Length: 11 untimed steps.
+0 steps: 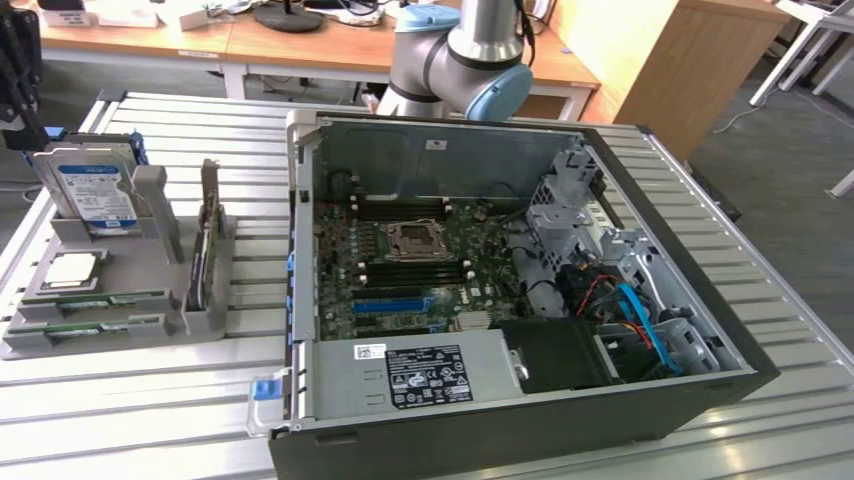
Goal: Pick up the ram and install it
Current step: 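Pick up the ram and move it above insertion slot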
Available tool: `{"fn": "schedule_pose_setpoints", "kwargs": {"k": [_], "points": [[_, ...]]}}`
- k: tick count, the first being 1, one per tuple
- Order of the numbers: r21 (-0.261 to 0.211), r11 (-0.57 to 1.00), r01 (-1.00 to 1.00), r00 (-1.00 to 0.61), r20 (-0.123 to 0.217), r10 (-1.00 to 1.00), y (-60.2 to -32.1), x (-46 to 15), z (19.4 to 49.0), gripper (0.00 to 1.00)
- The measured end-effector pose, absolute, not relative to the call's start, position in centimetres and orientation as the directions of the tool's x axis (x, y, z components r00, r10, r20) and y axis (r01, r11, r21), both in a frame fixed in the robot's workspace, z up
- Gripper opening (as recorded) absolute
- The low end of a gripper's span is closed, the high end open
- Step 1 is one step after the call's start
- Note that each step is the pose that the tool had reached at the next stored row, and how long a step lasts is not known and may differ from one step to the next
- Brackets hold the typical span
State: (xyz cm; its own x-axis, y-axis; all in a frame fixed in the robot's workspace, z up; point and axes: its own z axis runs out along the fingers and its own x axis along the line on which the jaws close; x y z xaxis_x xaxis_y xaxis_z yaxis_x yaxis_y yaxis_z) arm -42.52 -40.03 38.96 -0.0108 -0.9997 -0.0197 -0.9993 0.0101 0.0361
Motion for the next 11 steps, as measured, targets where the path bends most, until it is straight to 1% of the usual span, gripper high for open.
{"fn": "schedule_pose_setpoints", "kwargs": {"k": [8, 9, 10, 11], "points": [[0.036, 0.010, -0.999, -0.011, -0.020, -1.000, -40.03, -42.52, 38.96, 0.11], [0.036, 0.010, -0.999, -0.011, -0.020, -1.000, -40.03, -42.52, 38.95, 0.11], [0.036, 0.010, -0.999, -0.011, -0.020, -1.000, -40.03, -42.52, 38.96, 0.17], [0.036, 0.010, -0.999, -0.011, -0.020, -1.000, -40.04, -42.52, 38.96, 0.17]]}}
